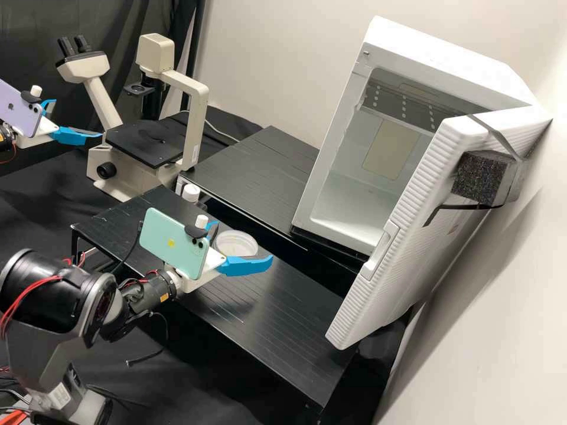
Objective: Move the petri dish to the bench.
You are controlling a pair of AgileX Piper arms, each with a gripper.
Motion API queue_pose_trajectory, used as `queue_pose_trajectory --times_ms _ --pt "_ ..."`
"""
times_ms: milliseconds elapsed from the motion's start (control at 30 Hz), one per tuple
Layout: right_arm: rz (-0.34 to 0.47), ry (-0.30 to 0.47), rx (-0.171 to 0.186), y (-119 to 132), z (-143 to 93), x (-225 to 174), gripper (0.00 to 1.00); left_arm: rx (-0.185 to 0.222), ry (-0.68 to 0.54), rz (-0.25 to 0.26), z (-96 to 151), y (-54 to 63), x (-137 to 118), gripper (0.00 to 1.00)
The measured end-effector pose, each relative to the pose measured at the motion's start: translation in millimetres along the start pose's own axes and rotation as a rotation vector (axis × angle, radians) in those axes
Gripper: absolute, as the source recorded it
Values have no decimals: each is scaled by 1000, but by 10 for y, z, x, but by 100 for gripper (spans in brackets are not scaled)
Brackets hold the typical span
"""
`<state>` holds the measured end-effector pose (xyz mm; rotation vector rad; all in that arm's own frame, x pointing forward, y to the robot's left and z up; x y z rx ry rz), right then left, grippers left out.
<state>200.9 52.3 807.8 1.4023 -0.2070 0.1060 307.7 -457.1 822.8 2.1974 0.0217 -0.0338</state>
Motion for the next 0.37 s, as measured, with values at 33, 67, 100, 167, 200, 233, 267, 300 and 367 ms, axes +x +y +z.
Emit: queue_pose_trajectory --times_ms 33,67,100,167,200,233,267,300,367 --pt "4 4 6 13 -12 -18 100 0 0 0 0 0 0 100" --pt "10 10 8 30 -21 -33 100 0 0 0 0 0 0 100" --pt "16 15 13 50 -23 -52 100 0 0 0 0 0 0 100" --pt "23 34 65 86 -23 -100 100 0 0 0 0 0 0 100" --pt "23 41 86 96 -16 -120 100 0 0 0 0 0 0 100" --pt "27 49 102 111 -15 -131 100 0 0 0 0 0 0 100" --pt "25 61 120 117 -14 -143 100 0 0 0 0 0 0 100" --pt "25 73 136 130 -10 -157 100 0 0 0 0 0 0 100" --pt "26 89 160 142 -14 -158 100 0 0 0 0 0 0 100"
